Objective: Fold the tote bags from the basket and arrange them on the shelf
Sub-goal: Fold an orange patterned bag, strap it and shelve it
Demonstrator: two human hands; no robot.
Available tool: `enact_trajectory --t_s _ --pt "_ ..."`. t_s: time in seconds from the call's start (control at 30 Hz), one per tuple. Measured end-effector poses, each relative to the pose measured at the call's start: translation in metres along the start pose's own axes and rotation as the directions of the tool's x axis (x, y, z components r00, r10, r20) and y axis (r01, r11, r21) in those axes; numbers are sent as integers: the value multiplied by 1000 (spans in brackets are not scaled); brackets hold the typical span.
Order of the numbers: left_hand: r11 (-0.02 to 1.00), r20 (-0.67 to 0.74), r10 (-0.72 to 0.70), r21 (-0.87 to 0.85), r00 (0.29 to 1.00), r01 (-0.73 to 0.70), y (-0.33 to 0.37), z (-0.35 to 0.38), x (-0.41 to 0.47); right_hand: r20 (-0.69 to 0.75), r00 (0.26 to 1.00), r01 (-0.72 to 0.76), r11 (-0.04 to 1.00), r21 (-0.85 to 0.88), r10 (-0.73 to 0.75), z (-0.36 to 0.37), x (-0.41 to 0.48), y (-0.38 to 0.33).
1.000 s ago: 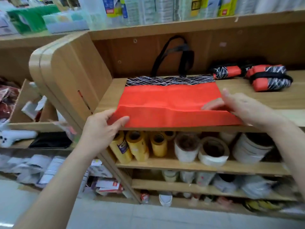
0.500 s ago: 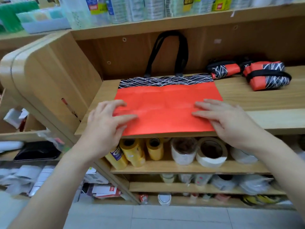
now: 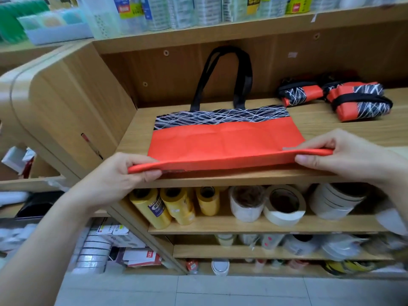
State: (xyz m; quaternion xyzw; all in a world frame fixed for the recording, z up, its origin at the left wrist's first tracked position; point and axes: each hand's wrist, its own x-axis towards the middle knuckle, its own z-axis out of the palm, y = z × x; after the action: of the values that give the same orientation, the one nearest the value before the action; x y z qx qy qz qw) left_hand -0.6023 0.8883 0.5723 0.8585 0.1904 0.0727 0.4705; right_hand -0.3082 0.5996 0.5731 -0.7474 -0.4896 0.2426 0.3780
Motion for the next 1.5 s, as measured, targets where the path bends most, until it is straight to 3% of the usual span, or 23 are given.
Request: enact_trajectory --t_s 0.1,0.17,0.27,0.37,0.5,0.6,0.67,0.73,0.8,0.9,0.97,1.07,1.23,1.33,1.4,1.5 --pt "957 -144 -123 -279 982 79 6 9 -4 -189 981 -16 984 175 50 4 0 -4" --pt "952 -328 -178 -295 928 79 7 22 0 -343 933 -34 974 222 111 13 5 -6" --pt "987 -575 -151 -139 804 86 1 35 7 -519 844 -46 981 186 138 29 12 -3" --pt "986 -691 -95 32 716 161 1 42 9 -608 787 -135 991 -3 105 39 18 -2" --pt "897 -683 43 348 730 273 3 42 10 -634 772 -231 909 -346 -45 50 20 -2" --pt "849 -515 259 525 817 62 -4 36 11 -566 800 -118 873 -473 -199 48 21 3" --pt "848 -326 308 521 894 -102 -11 31 9 -403 861 39 830 -557 -311 44 25 10" --pt "867 -170 248 477 954 -141 -15 25 4 -259 926 113 857 -503 -274 37 25 13" --pt "851 -63 185 510 981 -128 -15 19 0 -142 980 66 898 -434 -141 25 20 10" --pt "874 -92 193 469 977 -129 -17 12 -1 78 994 108 905 -411 -83 10 9 8" --pt "968 -187 113 244 976 -65 -12 11 -2 128 990 103 909 -403 -55 4 6 9" --pt "998 -336 -62 -37 940 52 -4 13 -1 0 1000 -21 988 -155 21 -1 2 4" --pt "988 -638 -140 -41 757 148 3 29 9 -289 937 -154 974 167 198 14 6 -6" --pt "984 -726 -114 12 678 178 6 40 15 -574 793 -181 978 102 207 29 16 -6" --pt "964 -746 -102 90 658 252 5 46 19 -684 706 -237 971 16 184 37 21 -5" --pt "928 -727 -10 249 687 278 4 49 22 -740 668 -272 951 -145 78 47 24 -4"
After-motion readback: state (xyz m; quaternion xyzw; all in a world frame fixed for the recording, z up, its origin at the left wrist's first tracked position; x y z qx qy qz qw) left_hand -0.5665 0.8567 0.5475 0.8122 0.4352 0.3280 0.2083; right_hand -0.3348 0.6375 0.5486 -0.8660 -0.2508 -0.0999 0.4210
